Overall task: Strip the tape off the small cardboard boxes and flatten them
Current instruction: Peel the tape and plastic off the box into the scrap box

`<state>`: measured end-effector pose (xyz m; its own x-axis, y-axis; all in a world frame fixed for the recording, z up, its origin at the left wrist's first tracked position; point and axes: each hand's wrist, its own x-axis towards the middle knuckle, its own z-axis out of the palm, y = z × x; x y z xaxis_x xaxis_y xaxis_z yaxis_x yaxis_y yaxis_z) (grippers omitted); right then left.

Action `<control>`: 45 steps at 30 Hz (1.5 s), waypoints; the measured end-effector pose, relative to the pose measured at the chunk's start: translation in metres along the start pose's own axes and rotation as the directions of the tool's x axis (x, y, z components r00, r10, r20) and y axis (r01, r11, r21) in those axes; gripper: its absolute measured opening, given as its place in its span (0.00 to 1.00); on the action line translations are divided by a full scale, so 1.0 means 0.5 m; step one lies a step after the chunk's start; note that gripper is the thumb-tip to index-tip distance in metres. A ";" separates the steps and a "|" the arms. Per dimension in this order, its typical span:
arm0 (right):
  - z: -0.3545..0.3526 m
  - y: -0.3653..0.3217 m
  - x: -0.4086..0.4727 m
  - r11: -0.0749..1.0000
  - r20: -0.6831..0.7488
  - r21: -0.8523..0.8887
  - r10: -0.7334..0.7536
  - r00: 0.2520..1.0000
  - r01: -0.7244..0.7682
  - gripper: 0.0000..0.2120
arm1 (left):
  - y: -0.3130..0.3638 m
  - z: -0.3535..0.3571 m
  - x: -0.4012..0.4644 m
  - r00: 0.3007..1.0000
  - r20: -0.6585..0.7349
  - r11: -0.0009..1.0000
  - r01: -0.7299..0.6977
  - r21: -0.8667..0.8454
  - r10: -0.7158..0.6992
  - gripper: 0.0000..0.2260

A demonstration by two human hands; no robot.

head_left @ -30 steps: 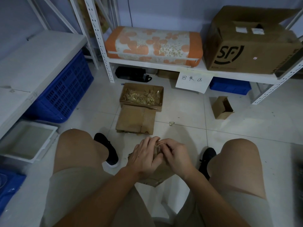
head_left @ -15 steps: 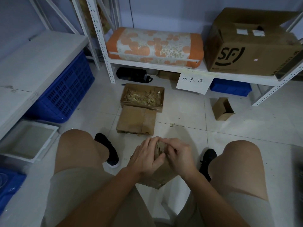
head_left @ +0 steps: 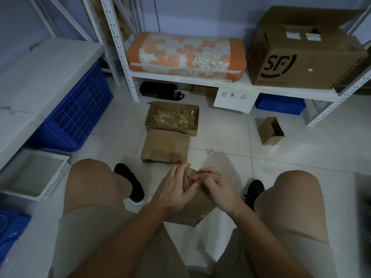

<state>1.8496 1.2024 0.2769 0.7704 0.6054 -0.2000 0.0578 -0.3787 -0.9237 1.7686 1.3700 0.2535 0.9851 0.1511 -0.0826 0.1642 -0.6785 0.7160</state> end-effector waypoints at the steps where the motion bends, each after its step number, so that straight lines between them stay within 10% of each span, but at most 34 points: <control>1: 0.002 0.003 0.001 1.000 -0.018 -0.020 -0.006 1.000 0.006 0.13 | 0.001 0.000 0.001 1.000 0.010 1.000 -0.002 -0.005 0.002 0.34; 17: 0.009 0.021 0.004 0.967 -0.121 -0.120 0.209 0.970 -0.224 0.10 | 0.020 0.009 0.005 0.992 0.121 0.997 0.010 0.073 -0.019 0.48; 25: -0.005 0.018 0.003 0.952 -0.377 -0.223 0.114 0.919 -0.209 0.04 | 0.028 -0.007 0.000 0.996 0.075 0.999 0.040 0.026 -0.042 0.38; 30: 0.012 0.042 -0.009 0.918 -0.243 -0.395 -0.150 0.958 0.043 0.04 | 0.036 -0.001 0.001 0.997 0.066 0.999 0.036 0.001 -0.036 0.37; 45: 0.015 0.039 0.000 0.966 -0.300 0.184 0.231 0.926 -0.181 0.12 | 0.019 0.010 0.001 1.000 0.015 0.997 -0.024 0.067 0.023 0.39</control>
<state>1.8461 1.2004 0.2565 0.9170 0.2628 -0.3001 -0.2004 -0.3471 -0.9162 1.7709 1.3598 0.2567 0.9892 0.1250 -0.0763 0.1437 -0.7284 0.6699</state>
